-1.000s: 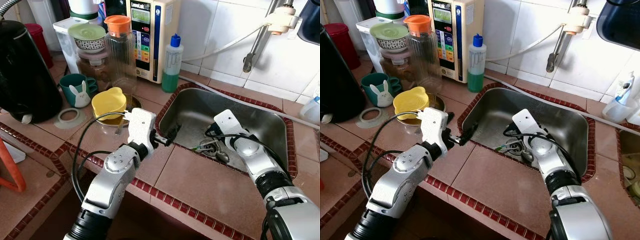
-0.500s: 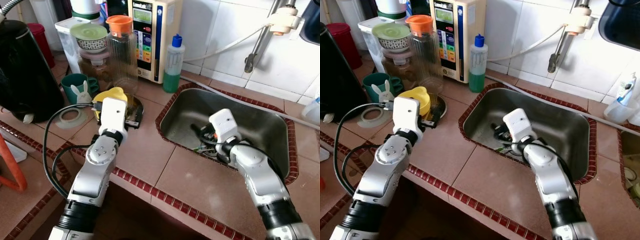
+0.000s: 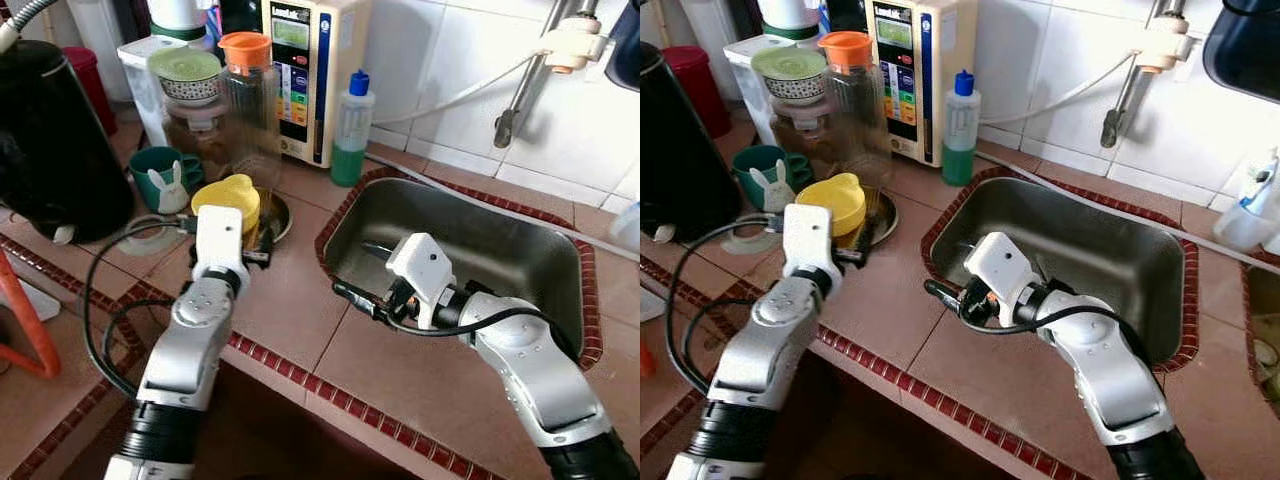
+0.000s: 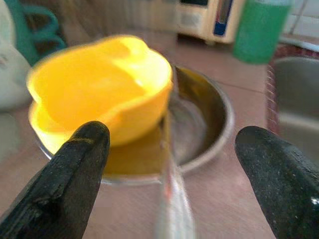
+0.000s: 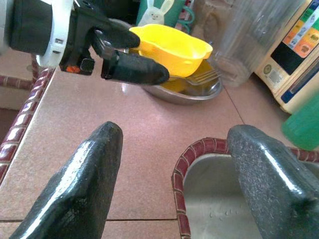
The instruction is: Kitchen organization
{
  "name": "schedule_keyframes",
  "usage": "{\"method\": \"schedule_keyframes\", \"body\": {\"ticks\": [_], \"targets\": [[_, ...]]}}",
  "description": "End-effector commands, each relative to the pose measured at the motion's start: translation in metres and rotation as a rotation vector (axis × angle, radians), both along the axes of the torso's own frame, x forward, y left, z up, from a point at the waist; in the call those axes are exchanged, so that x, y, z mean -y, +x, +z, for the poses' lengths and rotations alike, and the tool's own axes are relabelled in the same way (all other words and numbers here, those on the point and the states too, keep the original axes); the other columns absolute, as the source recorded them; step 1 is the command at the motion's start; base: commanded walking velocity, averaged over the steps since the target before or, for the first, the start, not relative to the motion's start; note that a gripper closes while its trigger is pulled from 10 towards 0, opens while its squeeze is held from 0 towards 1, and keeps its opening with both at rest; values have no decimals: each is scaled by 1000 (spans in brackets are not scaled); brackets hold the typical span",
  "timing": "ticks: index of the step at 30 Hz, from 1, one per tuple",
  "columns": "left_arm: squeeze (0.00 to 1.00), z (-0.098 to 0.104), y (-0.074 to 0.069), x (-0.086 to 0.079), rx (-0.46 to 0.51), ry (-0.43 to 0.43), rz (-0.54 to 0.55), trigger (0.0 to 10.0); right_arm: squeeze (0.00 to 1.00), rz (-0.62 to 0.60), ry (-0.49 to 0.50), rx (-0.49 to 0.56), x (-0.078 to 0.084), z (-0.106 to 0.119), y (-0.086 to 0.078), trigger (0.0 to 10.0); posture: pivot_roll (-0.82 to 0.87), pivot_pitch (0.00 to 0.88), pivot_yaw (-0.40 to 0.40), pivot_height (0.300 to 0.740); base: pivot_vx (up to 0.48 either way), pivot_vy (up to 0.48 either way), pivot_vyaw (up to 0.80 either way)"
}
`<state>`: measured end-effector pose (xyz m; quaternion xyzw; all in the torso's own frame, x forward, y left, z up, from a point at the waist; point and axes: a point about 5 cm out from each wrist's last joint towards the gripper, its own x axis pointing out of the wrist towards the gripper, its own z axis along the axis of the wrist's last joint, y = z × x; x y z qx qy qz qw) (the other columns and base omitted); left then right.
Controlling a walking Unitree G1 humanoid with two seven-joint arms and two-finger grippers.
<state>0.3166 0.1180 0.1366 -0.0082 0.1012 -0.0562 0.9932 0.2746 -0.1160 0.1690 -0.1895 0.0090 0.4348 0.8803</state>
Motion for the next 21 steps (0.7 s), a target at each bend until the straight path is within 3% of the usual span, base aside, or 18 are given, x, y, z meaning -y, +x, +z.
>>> {"method": "schedule_keyframes", "body": {"ticks": [1, 5, 17, 19, 20, 21], "targets": [[0, 1, -2, 6, -31, -27, -27, 10000, 0, 12, -17, 7, -1, 2, -3, 10000, 113, 0, 0, 740, 0, 0, 0], [0, 2, -1, 15, -63, -32, -73, 10000, 0, 14, -29, 1, -3, 0, -5, 10000, 109, 0, 1, 740, 0, 0, 0], [0, -5, -1, 7, -127, -49, -29, 10000, 0, 1, -43, 0, -3, 0, -5, 10000, 107, 0, 1, 740, 0, 0, 0], [0, -6, -1, 6, -130, -47, -25, 4588, 0, 0, -43, 0, -3, 0, -5, 10000, 106, 0, 1, 740, 0, 0, 0], [0, -6, -1, 5, -131, -44, -23, 549, 0, -1, -43, 0, -3, 0, -5, 10000, 107, 0, 0, 740, 0, 0, 0], [0, -6, 0, 4, -131, -48, -21, 549, 0, -3, -41, -1, -3, 0, -5, 10000, 107, 0, 0, 740, 0, 0, 0]]}}
